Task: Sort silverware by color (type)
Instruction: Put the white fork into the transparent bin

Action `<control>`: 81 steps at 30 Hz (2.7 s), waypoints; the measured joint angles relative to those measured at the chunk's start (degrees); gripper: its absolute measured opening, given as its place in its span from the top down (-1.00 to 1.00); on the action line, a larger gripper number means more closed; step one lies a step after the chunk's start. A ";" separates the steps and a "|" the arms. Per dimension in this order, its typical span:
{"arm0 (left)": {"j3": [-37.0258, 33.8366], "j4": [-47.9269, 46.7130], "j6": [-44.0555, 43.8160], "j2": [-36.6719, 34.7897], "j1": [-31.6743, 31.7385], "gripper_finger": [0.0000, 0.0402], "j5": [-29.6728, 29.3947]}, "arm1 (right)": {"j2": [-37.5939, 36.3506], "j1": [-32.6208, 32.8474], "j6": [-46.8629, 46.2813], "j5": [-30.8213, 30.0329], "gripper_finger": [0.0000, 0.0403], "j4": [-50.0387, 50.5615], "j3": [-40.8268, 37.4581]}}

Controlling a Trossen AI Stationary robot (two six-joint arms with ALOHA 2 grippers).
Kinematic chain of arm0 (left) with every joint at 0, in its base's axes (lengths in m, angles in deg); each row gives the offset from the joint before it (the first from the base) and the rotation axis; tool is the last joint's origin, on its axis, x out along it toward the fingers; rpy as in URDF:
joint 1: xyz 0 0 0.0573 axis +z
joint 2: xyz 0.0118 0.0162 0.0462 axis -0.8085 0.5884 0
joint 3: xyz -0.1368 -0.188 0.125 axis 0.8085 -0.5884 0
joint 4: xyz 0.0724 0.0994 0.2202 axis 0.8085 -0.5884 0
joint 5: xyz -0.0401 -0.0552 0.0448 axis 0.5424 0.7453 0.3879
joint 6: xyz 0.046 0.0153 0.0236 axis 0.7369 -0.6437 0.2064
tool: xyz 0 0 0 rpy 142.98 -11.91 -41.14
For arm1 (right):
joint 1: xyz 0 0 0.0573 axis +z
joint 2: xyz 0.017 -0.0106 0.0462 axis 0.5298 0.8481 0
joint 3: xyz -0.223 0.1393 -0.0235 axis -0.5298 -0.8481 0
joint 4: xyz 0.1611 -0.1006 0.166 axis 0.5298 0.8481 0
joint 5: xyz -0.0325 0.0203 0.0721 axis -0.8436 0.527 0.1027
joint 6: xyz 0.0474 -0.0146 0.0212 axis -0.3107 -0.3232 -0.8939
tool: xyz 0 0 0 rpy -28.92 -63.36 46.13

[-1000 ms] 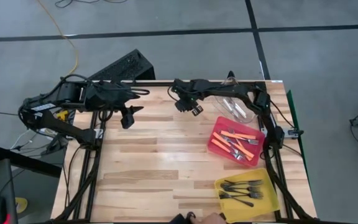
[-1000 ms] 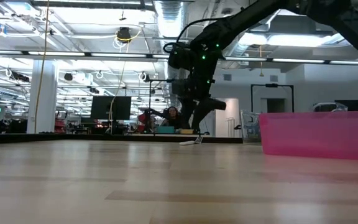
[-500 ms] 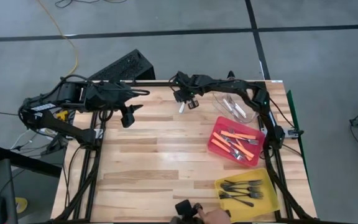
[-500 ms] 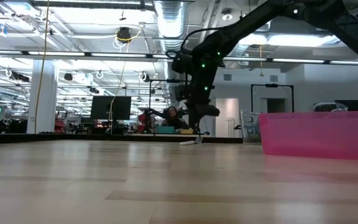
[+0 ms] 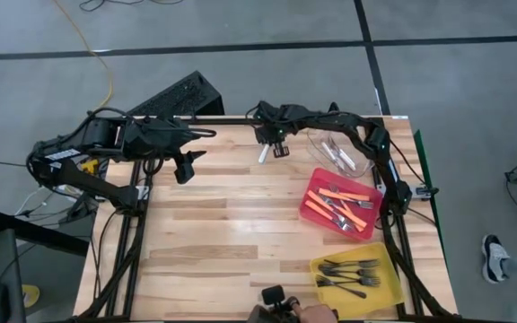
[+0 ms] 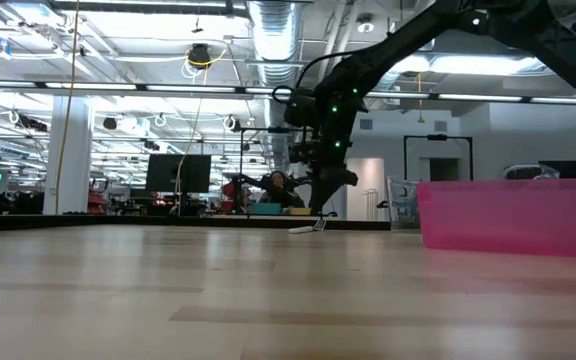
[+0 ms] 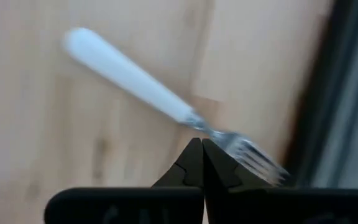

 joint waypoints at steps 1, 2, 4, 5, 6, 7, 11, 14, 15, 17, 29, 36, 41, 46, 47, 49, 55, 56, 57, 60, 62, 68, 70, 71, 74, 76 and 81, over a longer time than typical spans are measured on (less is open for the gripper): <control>0.00 0.00 0.29 0.00 0.00 0.02 0.02 | 0.00 -0.03 0.07 1.48 0.93 0.45 0.00; 0.00 -0.01 0.36 -0.01 0.00 0.02 0.02 | 0.00 -0.19 0.13 3.57 0.93 1.22 0.00; 0.00 -0.02 0.38 -0.02 0.00 0.02 0.02 | 0.00 -0.53 0.13 7.27 0.93 3.14 0.00; 0.00 -0.05 0.39 -0.02 0.00 0.02 0.02 | 0.00 -0.73 0.11 8.16 0.93 3.85 0.00; 0.00 -0.06 0.40 -0.02 0.00 0.02 0.02 | 0.00 -0.79 -0.15 8.26 0.93 3.93 0.00; -0.02 0.00 0.55 -0.02 0.00 0.02 -0.04 | 0.00 -0.79 -0.44 8.43 0.93 3.76 0.00; -4.80 5.36 4.99 -0.39 0.31 0.02 -4.84 | -0.67 -0.06 -2.28 9.12 0.93 4.18 0.68; -13.07 13.73 10.48 -1.14 3.09 0.02 -4.19 | -3.24 1.12 -4.00 7.91 0.93 8.04 3.99; -16.40 17.71 12.37 -1.76 4.69 0.02 -2.01 | -4.75 1.45 -4.62 7.96 0.93 9.93 4.96; -23.04 25.99 14.16 -3.23 8.67 0.03 3.49 | -7.77 2.62 -5.48 7.93 0.93 14.20 6.98; -47.30 69.77 14.45 1.96 32.58 0.94 31.04 | -33.29 10.80 -21.14 2.70 0.93 26.36 8.24; -33.45 65.50 16.65 20.69 38.89 1.00 39.38 | -41.13 18.92 -28.19 -3.49 0.93 26.97 8.24; -18.95 56.27 21.40 33.91 40.11 1.00 42.06 | -43.11 24.63 -31.08 -9.28 0.92 28.78 8.24; -7.14 52.15 22.82 44.88 39.93 1.00 44.94 | -43.28 28.09 -35.76 -13.95 0.92 33.93 8.24; -5.16 51.83 22.80 46.62 39.83 1.00 45.68 | -43.28 28.60 -36.64 -14.45 0.91 35.10 8.24; -1.55 50.19 23.04 50.00 39.72 1.00 47.02 | -43.21 29.68 -38.51 -14.64 0.90 36.60 8.22; 7.58 44.47 22.20 60.28 39.40 1.00 53.78 | -42.93 32.77 -40.87 -16.05 0.90 37.57 8.17; 8.98 43.91 21.79 61.69 39.20 1.00 54.06 | -42.95 33.13 -40.89 -16.06 0.90 37.57 8.17; 10.32 42.92 21.29 62.72 38.97 1.00 53.58 | -42.95 33.46 -40.95 -16.07 0.90 37.57 8.17; 14.09 37.97 21.66 65.39 37.60 1.00 46.91 | -42.95 34.41 -42.01 -16.09 0.89 37.66 8.17; 15.89 33.71 23.06 66.72 36.69 1.00 43.85 | -42.95 34.77 -42.25 -16.10 0.89 37.85 8.17; 16.55 32.08 22.03 66.82 36.59 1.00 44.05 | -42.95 35.88 -43.13 -16.84 0.89 37.97 8.17; 16.50 29.55 20.22 66.82 37.03 1.00 44.67 | -42.95 36.21 -43.54 -17.44 0.89 38.11 8.17; 16.50 28.86 18.72 66.84 37.31 1.00 44.78 | -42.95 36.23 -43.70 -17.60 0.89 38.21 8.17; 16.50 28.07 10.72 66.84 38.69 1.00 50.42 | -42.95 36.23 -43.75 -17.79 0.89 38.89 8.17; 16.50 29.09 7.58 66.84 39.38 1.00 55.41 | -42.95 36.21 -43.74 -17.90 0.89 39.07 8.17; 20.55 29.68 10.43 66.80 38.16 1.00 38.93 | -42.95 36.21 -43.82 -18.29 0.89 39.08 8.17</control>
